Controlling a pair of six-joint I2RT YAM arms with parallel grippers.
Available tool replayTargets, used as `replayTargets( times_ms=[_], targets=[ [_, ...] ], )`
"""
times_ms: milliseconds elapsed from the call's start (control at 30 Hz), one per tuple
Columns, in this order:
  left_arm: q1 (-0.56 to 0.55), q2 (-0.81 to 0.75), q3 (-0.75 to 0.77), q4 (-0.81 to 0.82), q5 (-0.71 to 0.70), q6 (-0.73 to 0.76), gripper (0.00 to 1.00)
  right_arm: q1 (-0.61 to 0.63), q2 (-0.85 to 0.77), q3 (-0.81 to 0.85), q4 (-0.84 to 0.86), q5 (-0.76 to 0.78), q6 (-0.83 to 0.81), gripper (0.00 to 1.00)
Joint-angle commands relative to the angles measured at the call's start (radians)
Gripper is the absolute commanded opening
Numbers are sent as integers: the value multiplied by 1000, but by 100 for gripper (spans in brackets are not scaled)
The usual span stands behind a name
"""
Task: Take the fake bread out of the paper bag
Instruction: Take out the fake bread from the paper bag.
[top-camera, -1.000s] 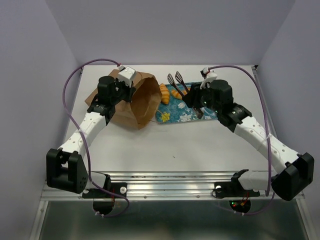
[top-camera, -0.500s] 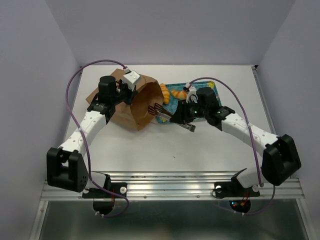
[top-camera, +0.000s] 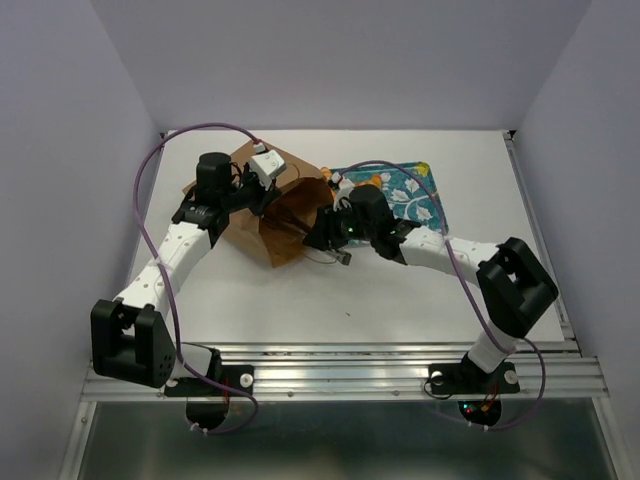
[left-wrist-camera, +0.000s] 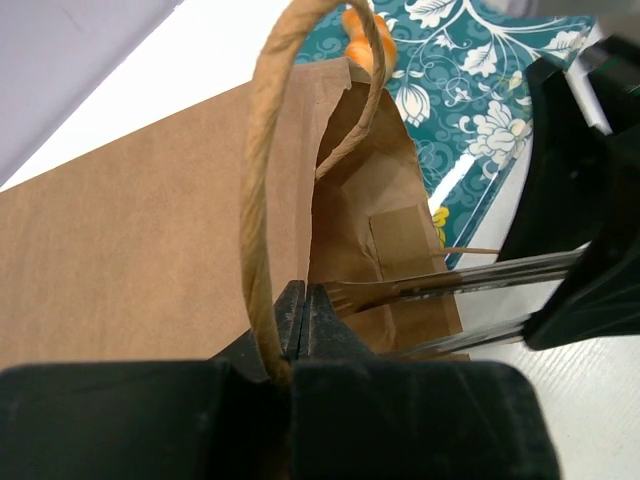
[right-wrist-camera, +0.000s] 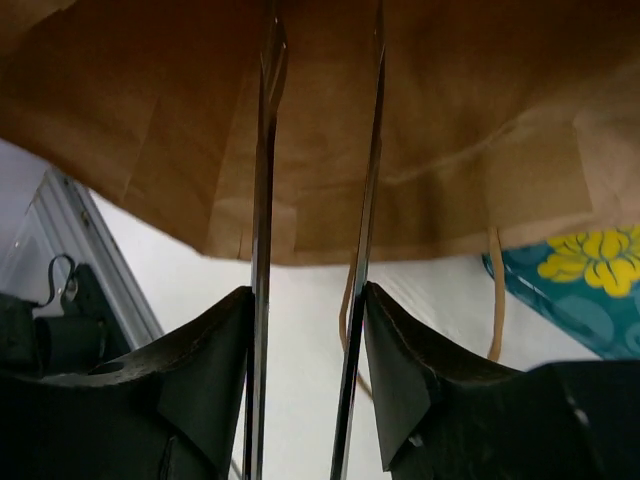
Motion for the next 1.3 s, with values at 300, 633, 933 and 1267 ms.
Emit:
replayTargets(
  times_ms=[300, 633, 933, 1267],
  targets=[
    [-3, -6, 91, -29, 36, -11, 0, 66, 196, 53, 422, 336, 335, 54],
    [-3, -12, 77, 15, 63, -64, 0, 66, 311, 137, 446, 339, 598, 55],
    [-1, -23, 51, 50, 94, -64, 0, 66, 363, 168, 435, 278, 734, 57],
    [-1, -31, 23, 63, 154, -25, 0, 66, 429, 201, 423, 254, 808, 58]
  ],
)
